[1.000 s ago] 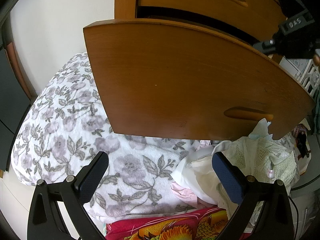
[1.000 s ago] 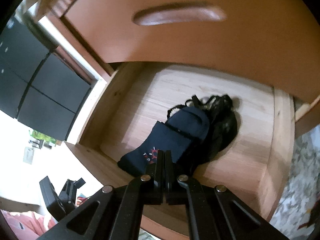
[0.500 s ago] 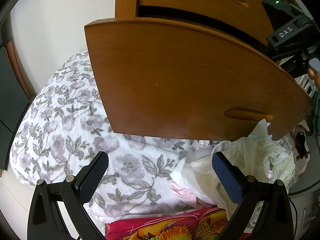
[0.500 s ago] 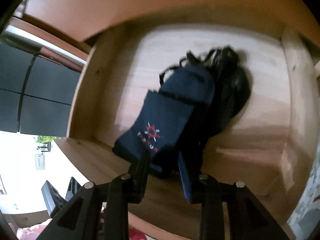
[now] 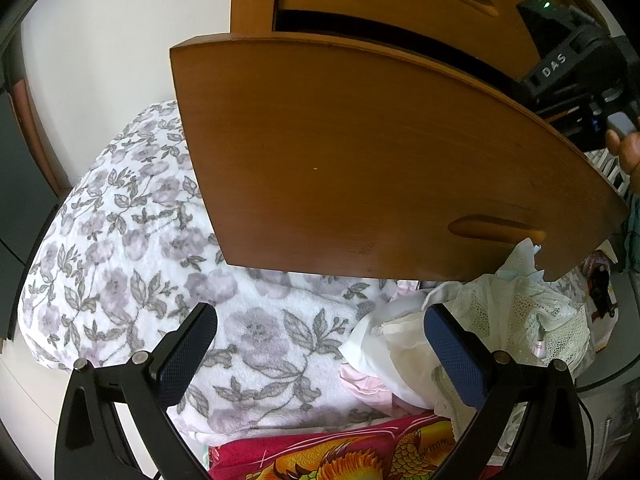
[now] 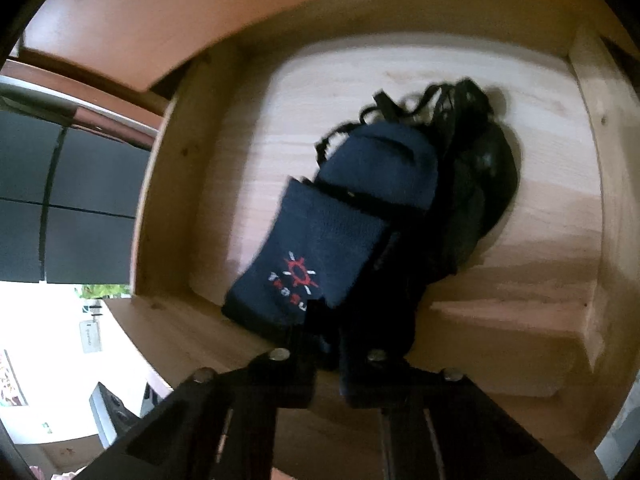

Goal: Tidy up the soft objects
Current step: 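Lift the navy cloth up out of the drawer with the right tool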

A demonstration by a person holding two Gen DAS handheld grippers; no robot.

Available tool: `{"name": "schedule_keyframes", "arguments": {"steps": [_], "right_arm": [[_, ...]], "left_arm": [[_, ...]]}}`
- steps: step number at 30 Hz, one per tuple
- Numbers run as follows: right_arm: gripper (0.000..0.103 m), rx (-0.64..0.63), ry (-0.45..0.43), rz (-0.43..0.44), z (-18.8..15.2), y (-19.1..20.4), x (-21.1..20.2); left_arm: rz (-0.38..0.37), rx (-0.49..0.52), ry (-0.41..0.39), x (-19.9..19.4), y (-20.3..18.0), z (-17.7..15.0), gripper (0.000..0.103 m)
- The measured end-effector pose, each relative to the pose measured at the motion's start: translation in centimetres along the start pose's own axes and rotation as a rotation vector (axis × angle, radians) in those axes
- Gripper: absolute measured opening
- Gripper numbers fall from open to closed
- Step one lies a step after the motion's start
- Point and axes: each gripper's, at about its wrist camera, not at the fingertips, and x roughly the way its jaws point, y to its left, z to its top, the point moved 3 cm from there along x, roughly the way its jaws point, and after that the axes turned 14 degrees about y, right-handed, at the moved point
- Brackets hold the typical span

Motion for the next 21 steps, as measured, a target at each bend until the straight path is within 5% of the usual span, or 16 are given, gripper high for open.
{"name": "schedule_keyframes", "arguments": {"steps": [21], "right_arm": [[0.006, -0.070, -0.315, 0.058, -3.1, 3.1, -11.0]], "left_arm": [[0.025, 0.007, -0.019, -0.3, -0.2, -0.1, 0.103]]}}
